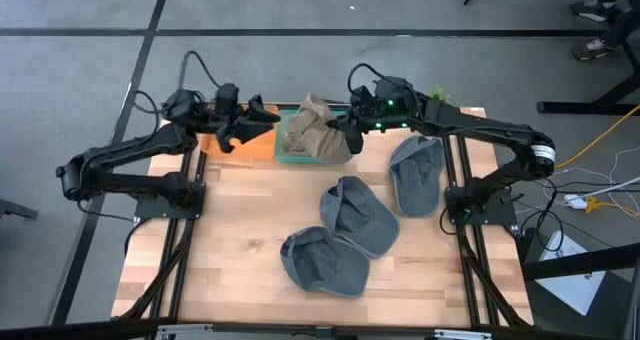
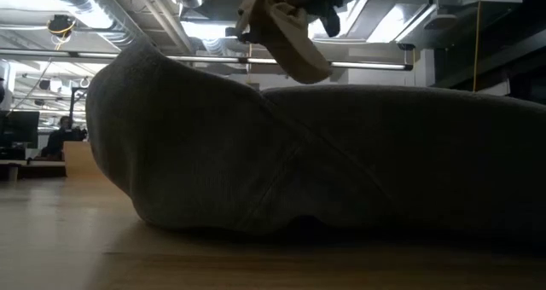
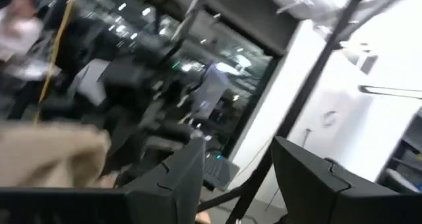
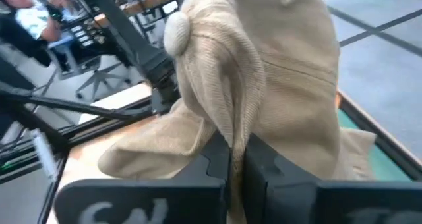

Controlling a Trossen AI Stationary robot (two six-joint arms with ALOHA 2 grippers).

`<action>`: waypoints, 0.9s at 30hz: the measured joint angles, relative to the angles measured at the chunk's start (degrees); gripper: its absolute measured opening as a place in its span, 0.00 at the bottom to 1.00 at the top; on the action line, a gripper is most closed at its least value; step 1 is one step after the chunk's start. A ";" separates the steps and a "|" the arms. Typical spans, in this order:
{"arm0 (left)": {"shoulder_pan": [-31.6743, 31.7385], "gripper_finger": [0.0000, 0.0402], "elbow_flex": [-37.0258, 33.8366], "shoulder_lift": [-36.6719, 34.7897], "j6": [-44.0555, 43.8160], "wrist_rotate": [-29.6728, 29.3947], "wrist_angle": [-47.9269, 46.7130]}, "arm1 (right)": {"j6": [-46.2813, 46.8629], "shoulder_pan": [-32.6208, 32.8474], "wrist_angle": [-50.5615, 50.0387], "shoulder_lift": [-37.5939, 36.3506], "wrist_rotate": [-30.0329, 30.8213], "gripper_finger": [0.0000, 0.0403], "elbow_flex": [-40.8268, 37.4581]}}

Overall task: Pick & Place hat
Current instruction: Put the brown cap into the green bin

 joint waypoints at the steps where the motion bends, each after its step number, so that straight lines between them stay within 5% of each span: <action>1: -0.54 0.42 0.00 0.59 -0.06 -1.37 -1.33 | -0.02 0.02 0.18 0.00 0.64 0.04 0.00; 18: -5.78 0.42 -0.01 12.65 -8.40 -23.00 -4.92 | -2.13 0.48 -3.48 1.44 5.51 0.04 0.26; 27: -5.76 0.52 0.00 17.01 -15.26 -23.82 -0.39 | -3.26 2.85 -4.92 4.99 4.92 0.04 0.26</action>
